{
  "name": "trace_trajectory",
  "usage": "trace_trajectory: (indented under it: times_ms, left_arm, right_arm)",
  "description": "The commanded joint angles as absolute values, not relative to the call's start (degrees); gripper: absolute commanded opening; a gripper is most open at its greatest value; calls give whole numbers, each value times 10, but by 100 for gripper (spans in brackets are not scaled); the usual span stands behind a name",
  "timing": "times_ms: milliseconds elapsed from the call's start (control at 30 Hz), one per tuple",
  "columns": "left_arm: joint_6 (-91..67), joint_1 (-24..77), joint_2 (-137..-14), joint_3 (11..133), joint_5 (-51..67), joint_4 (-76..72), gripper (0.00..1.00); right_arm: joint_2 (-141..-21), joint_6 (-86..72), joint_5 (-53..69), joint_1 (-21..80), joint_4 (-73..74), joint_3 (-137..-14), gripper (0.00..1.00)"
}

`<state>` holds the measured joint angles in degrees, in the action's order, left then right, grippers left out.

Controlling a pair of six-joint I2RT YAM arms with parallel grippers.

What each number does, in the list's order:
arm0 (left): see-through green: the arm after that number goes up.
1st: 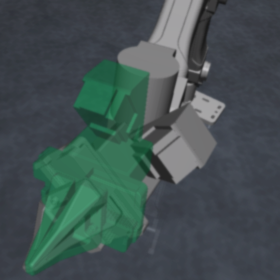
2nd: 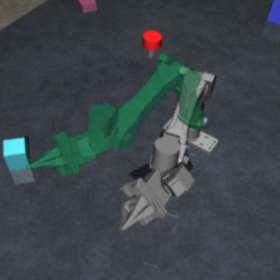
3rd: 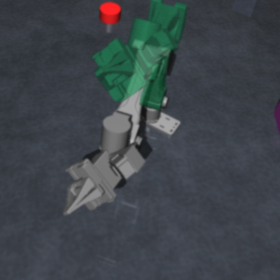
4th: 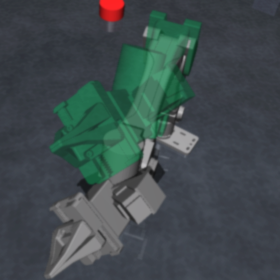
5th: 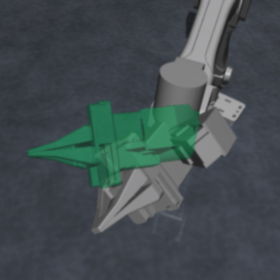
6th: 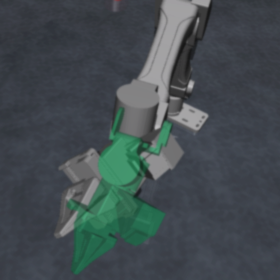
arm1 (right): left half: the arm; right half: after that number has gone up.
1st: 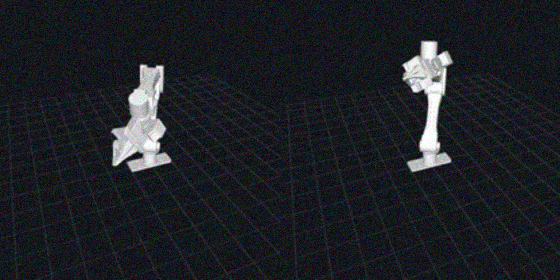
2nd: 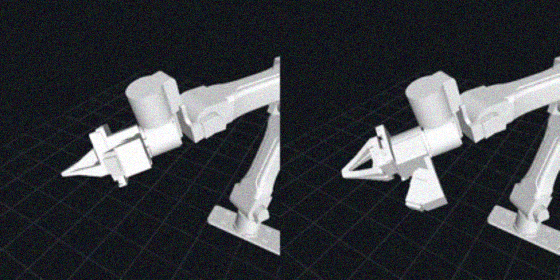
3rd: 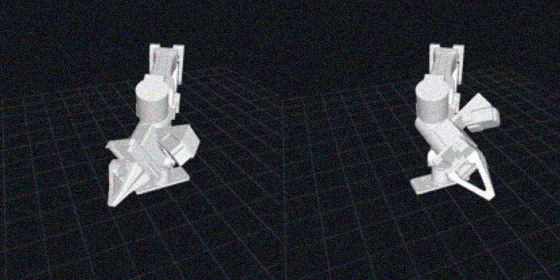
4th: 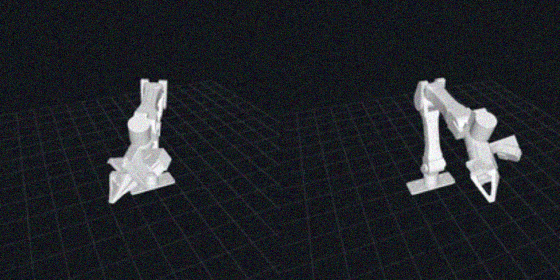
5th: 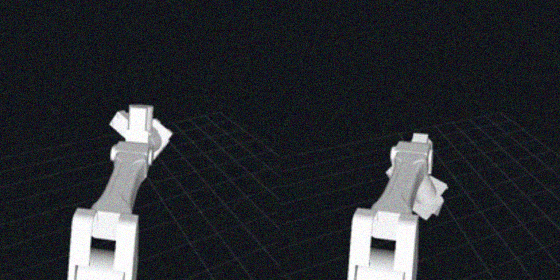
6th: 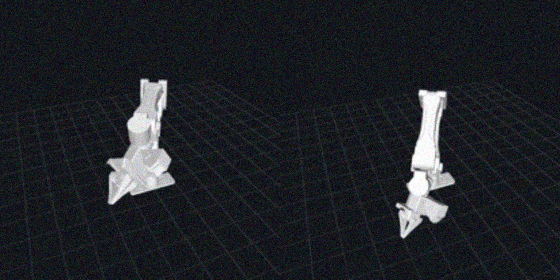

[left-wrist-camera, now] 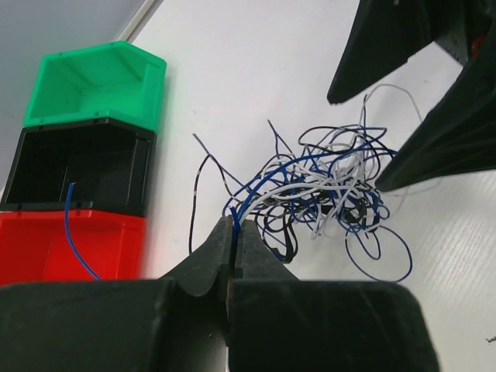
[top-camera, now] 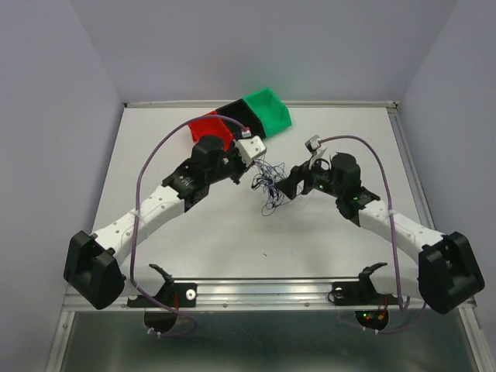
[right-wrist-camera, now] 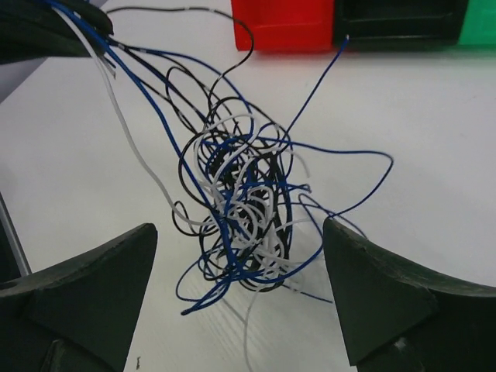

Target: Untangle the cables

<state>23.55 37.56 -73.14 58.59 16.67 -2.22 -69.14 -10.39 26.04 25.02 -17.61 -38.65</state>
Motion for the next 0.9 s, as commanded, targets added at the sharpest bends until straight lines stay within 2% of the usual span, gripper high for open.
trace_trajectory:
  times_ms: [0, 67, 100, 133, 233, 400, 500, 533, 567, 600, 667, 867]
  left_arm:
    - [238, 381, -701, 592, 186, -43, 0]
    - [236, 381, -696, 592, 187, -43, 0]
    - [236, 381, -694, 592, 189, -44, 0]
    - [236, 381, -693, 592, 190, -45, 0]
    - [237, 381, -685, 582, 185, -54, 0]
    - [229, 381, -721, 579, 147, -65, 7]
    - [205, 381, -757, 590, 73, -75, 20]
    - [200, 381, -764, 589, 56, -80, 36]
    - [196, 379, -770, 585, 46, -95, 44]
    - [191, 377, -772, 579, 41, -100, 60]
    - [185, 374, -769, 570, 43, -114, 72]
    - [166, 354, -727, 556, 86, -127, 76]
  right_arm:
    - [-730, -68, 281, 282, -183, -429, 91]
    - [-748, -62, 272, 299, -175, -442, 91]
    - [-764, -58, 251, 304, -167, -446, 87]
    - [-769, -55, 243, 307, -164, -450, 68]
    - [-756, -62, 234, 311, -187, -440, 18]
    - [-667, -89, 214, 310, -218, -400, 6]
    - [-621, -98, 210, 310, -207, -392, 1]
    - [-614, -103, 209, 310, -207, -390, 1]
    - [-604, -105, 207, 310, -205, -391, 0]
    - [-601, -109, 204, 311, -199, -392, 1]
    - [-598, -116, 190, 310, -183, -400, 1]
    - [-575, -127, 124, 310, -171, -396, 1]
